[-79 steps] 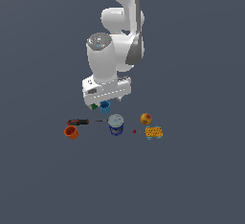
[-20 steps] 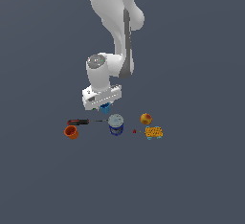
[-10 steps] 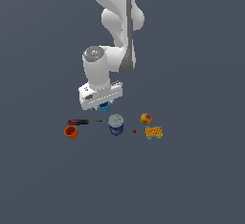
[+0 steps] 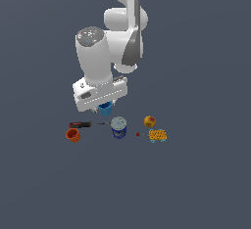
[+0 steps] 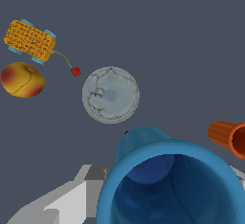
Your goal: Pick up a designated object from a clutter of objects.
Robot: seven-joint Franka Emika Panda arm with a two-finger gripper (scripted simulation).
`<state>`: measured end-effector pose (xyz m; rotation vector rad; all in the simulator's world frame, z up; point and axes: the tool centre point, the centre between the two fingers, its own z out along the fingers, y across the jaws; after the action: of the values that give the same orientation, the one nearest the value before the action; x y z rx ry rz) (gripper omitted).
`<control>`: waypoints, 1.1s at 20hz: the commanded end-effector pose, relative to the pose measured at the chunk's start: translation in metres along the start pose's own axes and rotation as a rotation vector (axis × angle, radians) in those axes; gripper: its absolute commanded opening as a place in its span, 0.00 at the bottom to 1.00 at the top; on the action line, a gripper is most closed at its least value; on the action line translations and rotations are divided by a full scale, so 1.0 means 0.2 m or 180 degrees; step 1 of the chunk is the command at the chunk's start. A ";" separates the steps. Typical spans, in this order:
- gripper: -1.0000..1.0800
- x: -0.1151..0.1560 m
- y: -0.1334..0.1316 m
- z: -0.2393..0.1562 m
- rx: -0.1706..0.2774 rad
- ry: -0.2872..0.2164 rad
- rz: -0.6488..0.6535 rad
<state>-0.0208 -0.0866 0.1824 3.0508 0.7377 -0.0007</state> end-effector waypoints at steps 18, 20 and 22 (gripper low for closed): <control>0.00 0.45 0.16 -0.69 0.0006 0.0002 -0.0005; 0.00 0.49 0.17 -0.74 0.0006 0.0002 -0.0005; 0.00 0.52 0.18 -0.79 0.0006 0.0002 -0.0005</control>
<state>0.0832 -0.0720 0.3320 3.0523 0.7407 -0.0010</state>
